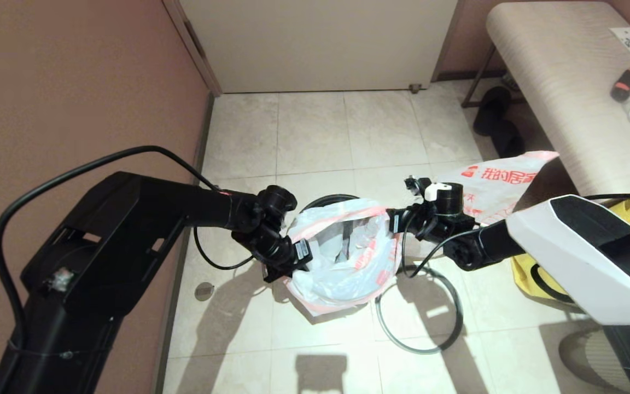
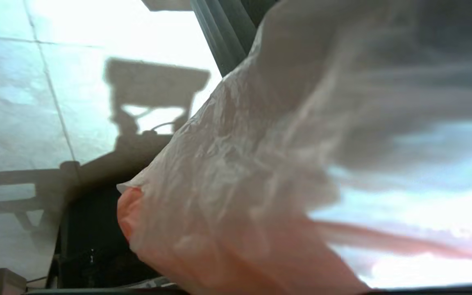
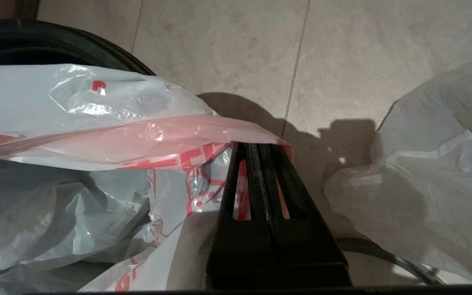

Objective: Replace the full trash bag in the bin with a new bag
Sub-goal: Put the new garbage bag on the trash can

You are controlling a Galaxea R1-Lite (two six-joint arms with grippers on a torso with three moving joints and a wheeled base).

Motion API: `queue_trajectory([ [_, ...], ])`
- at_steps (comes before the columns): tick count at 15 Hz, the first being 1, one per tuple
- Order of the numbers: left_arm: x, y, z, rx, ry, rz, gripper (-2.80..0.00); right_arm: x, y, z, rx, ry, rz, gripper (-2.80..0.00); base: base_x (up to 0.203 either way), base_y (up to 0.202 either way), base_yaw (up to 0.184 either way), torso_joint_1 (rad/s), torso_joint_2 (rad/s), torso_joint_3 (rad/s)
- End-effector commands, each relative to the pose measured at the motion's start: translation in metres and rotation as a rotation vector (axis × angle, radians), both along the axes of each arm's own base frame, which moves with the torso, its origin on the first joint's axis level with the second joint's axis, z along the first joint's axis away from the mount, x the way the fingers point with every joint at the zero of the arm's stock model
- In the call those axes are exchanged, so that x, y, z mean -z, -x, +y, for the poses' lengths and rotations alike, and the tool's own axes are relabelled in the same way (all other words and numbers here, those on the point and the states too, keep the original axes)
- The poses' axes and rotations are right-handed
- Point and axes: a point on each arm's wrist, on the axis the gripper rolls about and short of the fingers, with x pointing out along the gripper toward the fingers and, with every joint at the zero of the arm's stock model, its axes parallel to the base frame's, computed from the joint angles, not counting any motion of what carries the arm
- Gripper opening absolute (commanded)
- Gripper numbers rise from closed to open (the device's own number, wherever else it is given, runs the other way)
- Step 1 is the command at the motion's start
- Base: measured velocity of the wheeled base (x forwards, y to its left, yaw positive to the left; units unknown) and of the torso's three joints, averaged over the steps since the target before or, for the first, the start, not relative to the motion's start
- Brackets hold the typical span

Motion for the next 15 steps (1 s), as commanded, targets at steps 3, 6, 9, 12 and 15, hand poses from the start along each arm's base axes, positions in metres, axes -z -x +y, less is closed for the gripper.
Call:
queue_trajectory([
  [3,0.005,-0.002,0.002,-0.006,0.003,0.018,-2.8,-0.023,0.002,-0.006,-0.084,-0.023,0.043,-2.8,0.0,0.0,0.0,0.0,0.0,0.0],
  [6,0.006,-0.002,0.002,-0.006,0.001,0.018,-2.8,-0.042,0.005,-0.009,-0.168,-0.058,0.118,-2.8,0.0,0.0,0.0,0.0,0.0,0.0],
  [9,0.008,-0.002,0.001,-0.004,0.0,0.021,-2.8,-0.048,0.002,-0.017,-0.226,-0.051,0.216,-2.8,0.0,0.0,0.0,0.0,0.0,0.0],
  [12,0.007,-0.002,0.001,-0.005,0.002,0.021,-2.8,-0.034,-0.009,-0.03,-0.242,0.058,0.26,-2.8,0.0,0.0,0.0,0.0,0.0,0.0],
  [15,0.007,-0.002,0.001,-0.003,0.002,0.021,-2.8,-0.049,0.01,-0.035,-0.251,0.055,0.283,-2.8,0.0,0.0,0.0,0.0,0.0,0.0],
])
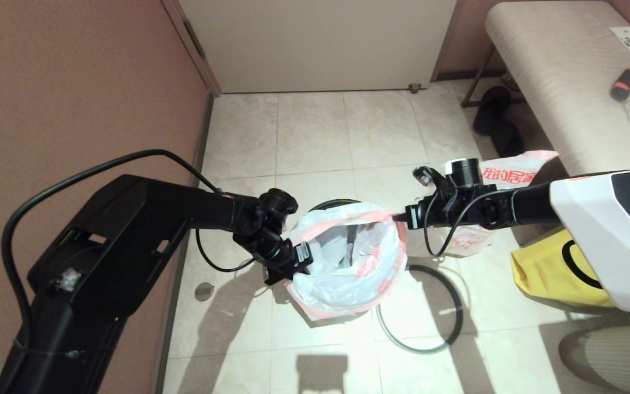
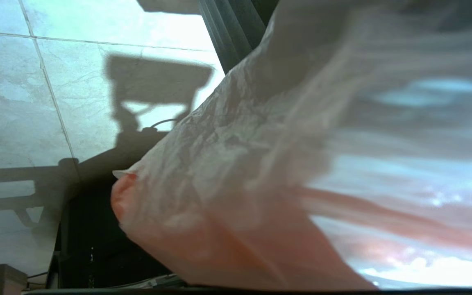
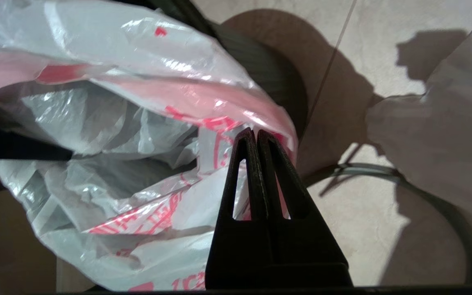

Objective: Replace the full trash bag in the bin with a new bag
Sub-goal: Put the new garbage bag on the trash can

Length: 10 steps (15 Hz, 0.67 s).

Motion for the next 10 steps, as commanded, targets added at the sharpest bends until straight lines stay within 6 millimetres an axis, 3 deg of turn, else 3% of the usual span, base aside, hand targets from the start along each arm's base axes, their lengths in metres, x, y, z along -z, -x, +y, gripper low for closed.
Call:
queue_trajectory([
  [1,0.001,0.0,0.0,-0.002,0.001,0.006,-2.8,-0.01,0.014,-0.001,-0.014,-0.004,0.015,-2.8,0.0,0.0,0.0,0.0,0.0,0.0],
  [5,0.004,0.0,0.0,-0.003,-0.002,0.012,-2.8,-0.007,0.04,0.013,-0.114,-0.074,0.083,-2.8,0.0,0.0,0.0,0.0,0.0,0.0],
  [10,0.003,0.0,0.0,0.0,0.004,0.014,-2.8,0.039,0.01,0.035,-0.129,-0.142,0.049,-2.8,0.0,0.0,0.0,0.0,0.0,0.0],
])
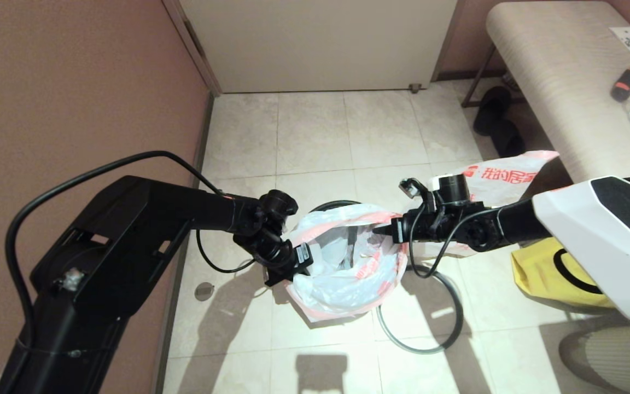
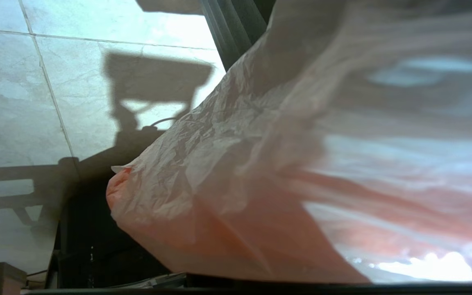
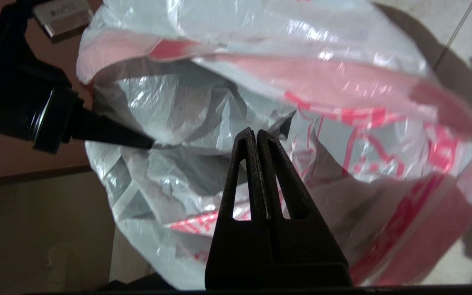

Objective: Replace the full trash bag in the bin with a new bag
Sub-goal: Put the new garbage bag on the trash can

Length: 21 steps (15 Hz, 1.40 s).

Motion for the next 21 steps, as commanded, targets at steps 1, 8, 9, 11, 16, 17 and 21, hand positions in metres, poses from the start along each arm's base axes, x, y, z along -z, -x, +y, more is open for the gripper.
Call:
queue_trajectory([
  [1,-0.001,0.0,0.001,-0.002,0.007,0.007,-2.8,0.021,-0.015,0.005,-0.002,-0.006,0.004,-2.8,0.0,0.0,0.0,0.0,0.0,0.0],
  [8,-0.001,0.002,-0.001,0.006,0.012,0.01,-2.8,0.0,-0.037,0.011,0.042,-0.037,-0.134,-2.8,0.0,0.0,0.0,0.0,0.0,0.0],
  [9,-0.001,0.002,-0.001,0.006,0.012,0.01,-2.8,-0.004,-0.037,0.011,0.044,-0.043,-0.15,-2.8,0.0,0.0,0.0,0.0,0.0,0.0],
  [11,0.001,0.002,-0.002,0.007,0.01,0.013,-2.8,-0.018,-0.034,0.012,0.057,-0.089,-0.149,-2.8,0.0,0.0,0.0,0.0,0.0,0.0],
  [16,0.001,0.005,-0.006,0.019,0.01,0.017,-2.8,0.002,-0.04,0.019,0.055,-0.105,-0.145,-2.8,0.0,0.0,0.0,0.0,0.0,0.0],
  [17,0.0,0.007,-0.007,0.026,0.013,0.022,-2.8,0.005,-0.04,0.024,0.049,-0.112,-0.168,-2.8,0.0,0.0,0.0,0.0,0.0,0.0],
  [21,-0.004,0.021,-0.006,0.147,0.053,0.039,-2.8,0.007,-0.044,0.025,0.052,-0.118,-0.254,-2.8,0.0,0.0,0.0,0.0,0.0,0.0],
])
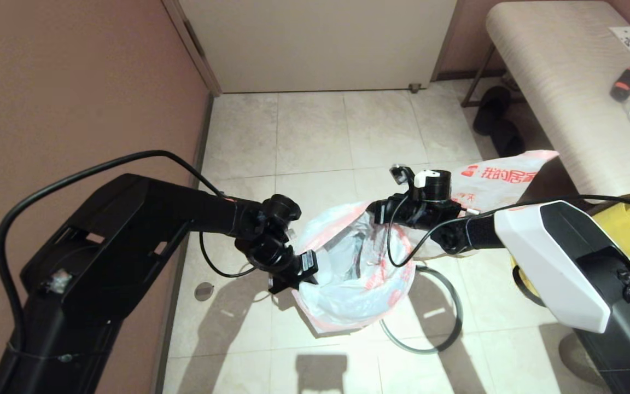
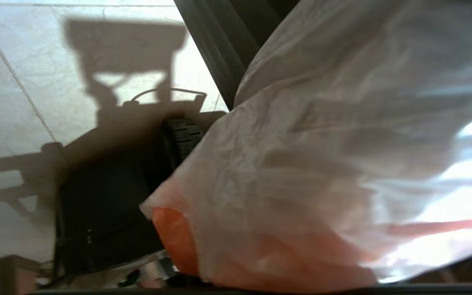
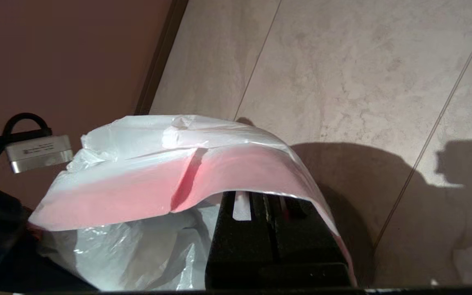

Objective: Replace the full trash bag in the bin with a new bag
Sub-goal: Put the new garbage bag on the trash can

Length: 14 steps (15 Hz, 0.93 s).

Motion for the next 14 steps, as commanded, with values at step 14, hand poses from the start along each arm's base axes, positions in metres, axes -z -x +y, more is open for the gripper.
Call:
queue_trajectory([
  [14,0.04,0.012,0.008,0.151,-0.113,-0.224,-2.8,-0.013,0.018,-0.001,-0.123,0.015,0.235,-2.8,0.0,0.0,0.0,0.0,0.0,0.0],
])
